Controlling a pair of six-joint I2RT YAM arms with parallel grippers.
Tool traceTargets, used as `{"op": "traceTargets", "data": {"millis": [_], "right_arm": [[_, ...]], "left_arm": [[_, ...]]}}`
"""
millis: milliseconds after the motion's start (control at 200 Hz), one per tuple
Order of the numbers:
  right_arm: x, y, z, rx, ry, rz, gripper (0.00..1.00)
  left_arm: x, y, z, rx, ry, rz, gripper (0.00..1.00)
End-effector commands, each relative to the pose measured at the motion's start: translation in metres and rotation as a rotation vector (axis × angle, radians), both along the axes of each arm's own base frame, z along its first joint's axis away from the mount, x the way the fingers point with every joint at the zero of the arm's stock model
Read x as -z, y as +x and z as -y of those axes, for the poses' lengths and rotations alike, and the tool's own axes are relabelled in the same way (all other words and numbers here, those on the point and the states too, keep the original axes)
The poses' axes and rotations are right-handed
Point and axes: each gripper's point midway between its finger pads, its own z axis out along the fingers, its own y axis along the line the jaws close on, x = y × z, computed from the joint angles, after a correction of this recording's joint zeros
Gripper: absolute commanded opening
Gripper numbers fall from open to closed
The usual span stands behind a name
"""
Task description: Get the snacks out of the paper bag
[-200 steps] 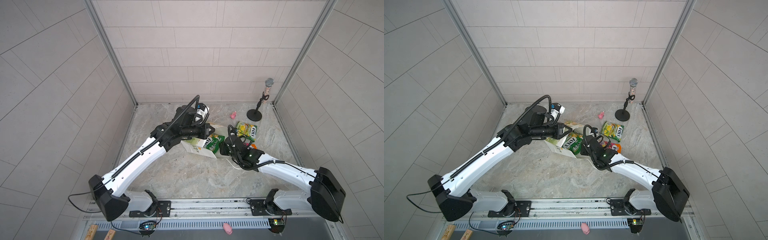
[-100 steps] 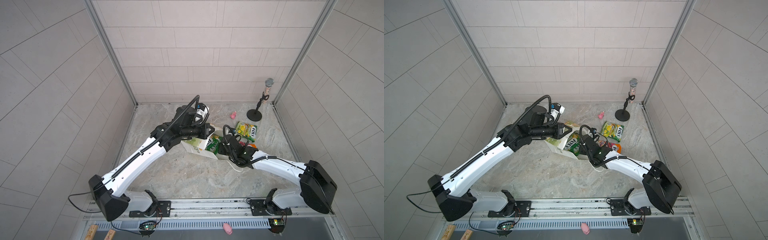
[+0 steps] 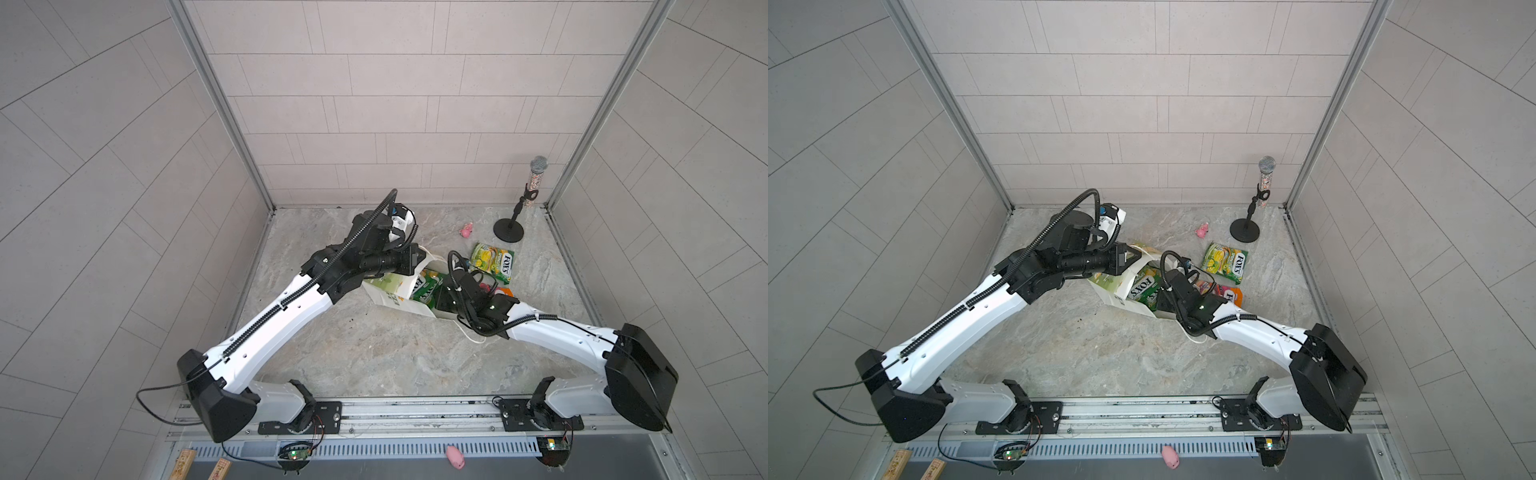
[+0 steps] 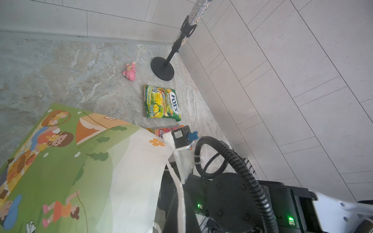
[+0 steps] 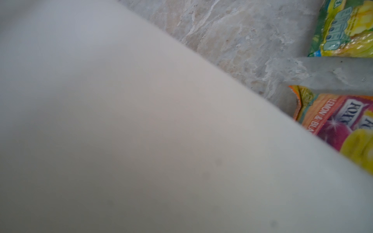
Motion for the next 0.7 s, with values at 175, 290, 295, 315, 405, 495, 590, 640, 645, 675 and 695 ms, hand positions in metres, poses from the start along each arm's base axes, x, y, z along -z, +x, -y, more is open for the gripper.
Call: {"op": "traceTargets", "data": {"millis": [175,290,295,315,405,495,590,640,645,675,695], "right_arm": [[0.003,-0.015,-0.015,-0.084,0.058,-0.049,0.28],[-0.003,-0.020,-0.017,-0.123,0.075,-0.035,0.28],[-0.004,-0.020,-0.017,-0.125,0.077,-0.033,0.28],[-0.005,-0.021,-0.016,-0.128,0.077,-0.028,0.28],[-0.014,-0.025,-0.012,-0.141,0.075,0.005,0.31],[-0.023,-0.028,-0.003,-0.134,0.061,0.043,0.36],[-0.030,-0.029,0.005,-0.131,0.046,0.077,0.39],[-0.033,-0.030,0.006,-0.134,0.044,0.095,0.40],[-0.033,-0.030,0.007,-0.135,0.043,0.097,0.40],[-0.034,-0.030,0.006,-0.145,0.043,0.108,0.40],[-0.035,-0.030,0.005,-0.152,0.043,0.112,0.40]], "left_arm": [[-0.010,0.005,-0.005,-0.047,-0.019,0.040,0.00],[-0.009,0.007,-0.007,-0.066,-0.012,0.038,0.00],[-0.009,0.007,-0.007,-0.066,-0.013,0.038,0.00],[-0.009,0.007,-0.008,-0.069,-0.013,0.037,0.00],[-0.009,0.009,-0.009,-0.082,-0.014,0.037,0.00],[-0.009,0.010,-0.009,-0.084,-0.015,0.039,0.00],[-0.009,0.009,-0.009,-0.086,-0.014,0.039,0.00],[-0.008,0.009,-0.009,-0.084,-0.013,0.037,0.00],[-0.008,0.009,-0.009,-0.083,-0.013,0.036,0.00],[-0.008,0.009,-0.009,-0.083,-0.013,0.037,0.00],[-0.008,0.009,-0.009,-0.084,-0.012,0.037,0.00]]}}
